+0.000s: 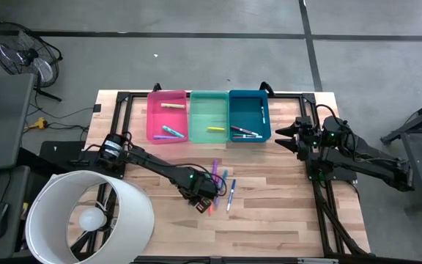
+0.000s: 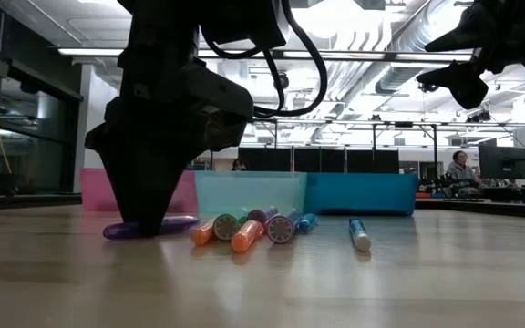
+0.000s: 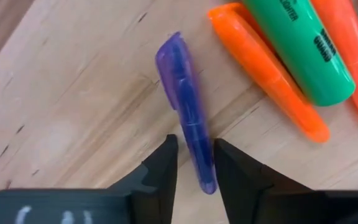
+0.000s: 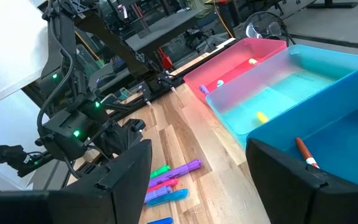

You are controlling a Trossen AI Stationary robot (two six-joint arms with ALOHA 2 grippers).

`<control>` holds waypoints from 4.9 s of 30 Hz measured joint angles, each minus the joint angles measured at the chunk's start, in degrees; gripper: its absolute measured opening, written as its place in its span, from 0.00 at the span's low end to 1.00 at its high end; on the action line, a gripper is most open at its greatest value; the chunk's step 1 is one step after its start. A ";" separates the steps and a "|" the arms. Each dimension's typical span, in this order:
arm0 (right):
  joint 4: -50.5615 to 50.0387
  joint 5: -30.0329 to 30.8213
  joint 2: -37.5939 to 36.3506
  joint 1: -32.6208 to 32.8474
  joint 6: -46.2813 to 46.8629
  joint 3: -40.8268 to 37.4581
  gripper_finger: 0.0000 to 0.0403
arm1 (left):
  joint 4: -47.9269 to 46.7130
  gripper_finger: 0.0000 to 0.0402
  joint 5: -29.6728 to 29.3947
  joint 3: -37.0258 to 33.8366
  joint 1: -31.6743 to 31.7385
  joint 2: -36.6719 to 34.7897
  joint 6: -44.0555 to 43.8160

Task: Pick & Place Markers
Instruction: Put the purple pen into the green bin, then put the orange pen into the green bin

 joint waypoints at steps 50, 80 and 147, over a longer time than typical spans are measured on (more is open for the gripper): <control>0.00 0.00 -0.02 -0.02 0.00 0.00 0.62 | -0.68 0.06 -6.83 0.04 9.58 -10.17 10.16; -0.01 -0.02 -0.02 0.00 0.00 0.00 0.62 | -16.99 0.06 -16.17 18.45 36.05 -8.56 48.92; -0.01 0.00 -0.02 -0.02 0.00 0.00 0.62 | -8.77 0.49 -0.40 18.34 28.01 -4.61 34.64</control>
